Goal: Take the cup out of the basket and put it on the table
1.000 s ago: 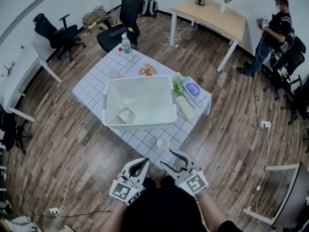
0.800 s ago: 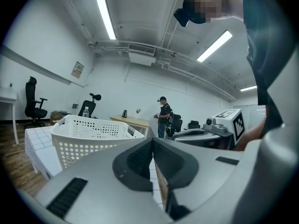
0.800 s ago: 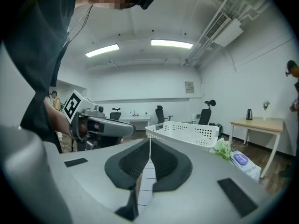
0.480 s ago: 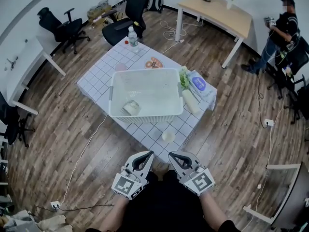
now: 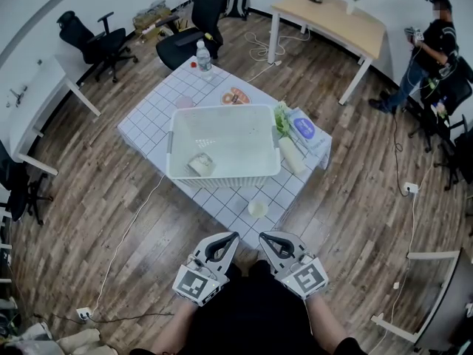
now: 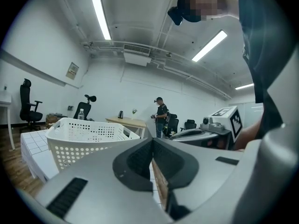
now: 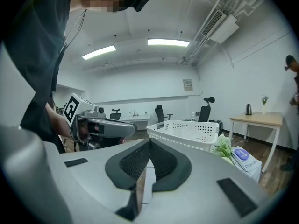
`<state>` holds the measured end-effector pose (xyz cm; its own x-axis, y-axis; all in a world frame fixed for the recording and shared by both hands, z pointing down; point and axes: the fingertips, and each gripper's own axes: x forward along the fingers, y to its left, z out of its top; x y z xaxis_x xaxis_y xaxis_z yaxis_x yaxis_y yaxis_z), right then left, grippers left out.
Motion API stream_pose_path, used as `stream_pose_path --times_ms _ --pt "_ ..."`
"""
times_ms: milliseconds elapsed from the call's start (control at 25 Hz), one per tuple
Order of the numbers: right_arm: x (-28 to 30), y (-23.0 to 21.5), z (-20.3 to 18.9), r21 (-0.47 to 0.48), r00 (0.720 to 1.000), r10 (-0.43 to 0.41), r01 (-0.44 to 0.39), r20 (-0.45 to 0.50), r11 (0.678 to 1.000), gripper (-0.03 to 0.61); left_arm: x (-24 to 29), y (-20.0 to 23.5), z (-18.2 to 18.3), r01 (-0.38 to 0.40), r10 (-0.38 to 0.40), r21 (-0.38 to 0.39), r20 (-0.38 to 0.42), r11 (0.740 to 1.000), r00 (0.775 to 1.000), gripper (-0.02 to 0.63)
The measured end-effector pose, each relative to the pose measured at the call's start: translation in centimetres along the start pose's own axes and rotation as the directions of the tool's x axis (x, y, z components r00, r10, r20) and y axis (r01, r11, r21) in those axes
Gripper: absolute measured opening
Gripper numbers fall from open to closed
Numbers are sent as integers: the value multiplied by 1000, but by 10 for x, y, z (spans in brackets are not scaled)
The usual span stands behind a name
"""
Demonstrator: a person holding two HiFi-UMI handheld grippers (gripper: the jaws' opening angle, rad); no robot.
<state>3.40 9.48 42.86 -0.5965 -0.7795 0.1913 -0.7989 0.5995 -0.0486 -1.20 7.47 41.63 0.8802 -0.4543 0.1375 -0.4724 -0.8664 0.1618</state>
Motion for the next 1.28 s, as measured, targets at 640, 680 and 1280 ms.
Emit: stream_pose_path --times_ms 640,680,1280 --pt "18 -5 11 -59 998 51 -53 -25 997 23 -8 16 0 -52 53 -12 8 999 999 6" --pt "20 -8 14 -64 998 54 -55 -23 996 23 -9 18 -1 -60 60 -16 0 998 998 6" --pt "73 -45 55 -210 995 96 -101 -31 972 25 -41 43 -8 -168 167 -30 -31 985 986 6"
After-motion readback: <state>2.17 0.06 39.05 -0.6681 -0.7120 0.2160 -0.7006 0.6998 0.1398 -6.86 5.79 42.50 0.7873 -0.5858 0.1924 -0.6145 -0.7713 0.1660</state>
